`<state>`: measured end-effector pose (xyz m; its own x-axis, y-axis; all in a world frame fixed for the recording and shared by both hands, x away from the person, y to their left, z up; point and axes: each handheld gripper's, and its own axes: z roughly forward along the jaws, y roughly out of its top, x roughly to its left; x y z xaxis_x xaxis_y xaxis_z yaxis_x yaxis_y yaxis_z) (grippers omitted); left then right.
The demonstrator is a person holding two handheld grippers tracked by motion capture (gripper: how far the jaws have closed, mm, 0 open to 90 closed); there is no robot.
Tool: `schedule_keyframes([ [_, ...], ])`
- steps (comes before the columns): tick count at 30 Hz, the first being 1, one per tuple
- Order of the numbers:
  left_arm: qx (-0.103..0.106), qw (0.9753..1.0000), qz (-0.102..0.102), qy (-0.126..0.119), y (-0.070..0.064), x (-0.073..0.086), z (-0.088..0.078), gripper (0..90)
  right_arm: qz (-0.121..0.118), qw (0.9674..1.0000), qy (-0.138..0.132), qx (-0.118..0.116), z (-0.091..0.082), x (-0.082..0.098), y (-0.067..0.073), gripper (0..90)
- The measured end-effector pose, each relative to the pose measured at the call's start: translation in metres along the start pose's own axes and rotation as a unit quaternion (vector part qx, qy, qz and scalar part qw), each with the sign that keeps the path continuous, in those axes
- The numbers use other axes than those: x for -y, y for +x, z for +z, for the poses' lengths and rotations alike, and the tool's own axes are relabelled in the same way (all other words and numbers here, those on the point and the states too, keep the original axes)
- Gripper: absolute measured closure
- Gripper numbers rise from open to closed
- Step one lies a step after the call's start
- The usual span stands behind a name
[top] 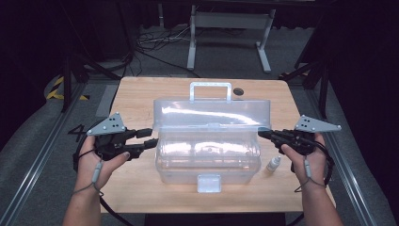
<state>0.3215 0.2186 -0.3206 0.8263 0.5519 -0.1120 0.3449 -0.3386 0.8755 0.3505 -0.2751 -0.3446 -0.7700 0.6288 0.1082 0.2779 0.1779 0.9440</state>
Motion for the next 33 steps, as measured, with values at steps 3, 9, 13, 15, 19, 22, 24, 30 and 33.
schedule_keyframes([
  [3, 0.017, 0.9997, -0.008, 0.018, -0.001, 0.004, 0.001, 68.4, -0.001, 1.0000, -0.002, 0.001, 0.000, 0.000, 0.000, 90.0],
  [9, 0.010, 0.9995, -0.018, 0.025, -0.003, 0.007, 0.007, 89.8, -0.001, 1.0000, -0.003, -0.001, 0.002, 0.000, -0.001, 90.0],
  [13, 0.012, 0.9993, -0.022, 0.027, -0.005, 0.008, 0.015, 90.0, -0.001, 1.0000, -0.005, 0.000, 0.002, 0.000, -0.001, 90.0],
  [15, 0.011, 0.9993, -0.026, 0.023, -0.006, 0.008, 0.020, 90.0, -0.001, 1.0000, -0.005, -0.001, 0.003, 0.000, -0.001, 90.0],
  [19, -0.012, 0.9995, -0.030, 0.001, -0.005, 0.009, 0.031, 90.0, 0.000, 1.0000, -0.006, 0.001, 0.003, 0.000, -0.001, 90.0],
  [22, -0.025, 0.9990, -0.036, -0.014, -0.004, 0.010, 0.038, 90.0, -0.001, 1.0000, -0.007, 0.002, 0.003, 0.000, 0.000, 90.0],
  [24, -0.030, 0.9987, -0.036, -0.023, -0.003, 0.009, 0.042, 90.0, 0.000, 1.0000, -0.007, 0.001, 0.003, 0.000, 0.000, 90.0],
  [30, -0.043, 0.9981, -0.032, -0.032, -0.001, 0.007, 0.045, 89.9, -0.001, 1.0000, -0.006, 0.002, 0.004, 0.001, 0.000, 90.0],
  [33, -0.046, 0.9969, -0.035, -0.054, 0.001, 0.005, 0.045, 89.9, -0.001, 1.0000, -0.005, 0.001, 0.004, 0.001, 0.000, 90.0],
])
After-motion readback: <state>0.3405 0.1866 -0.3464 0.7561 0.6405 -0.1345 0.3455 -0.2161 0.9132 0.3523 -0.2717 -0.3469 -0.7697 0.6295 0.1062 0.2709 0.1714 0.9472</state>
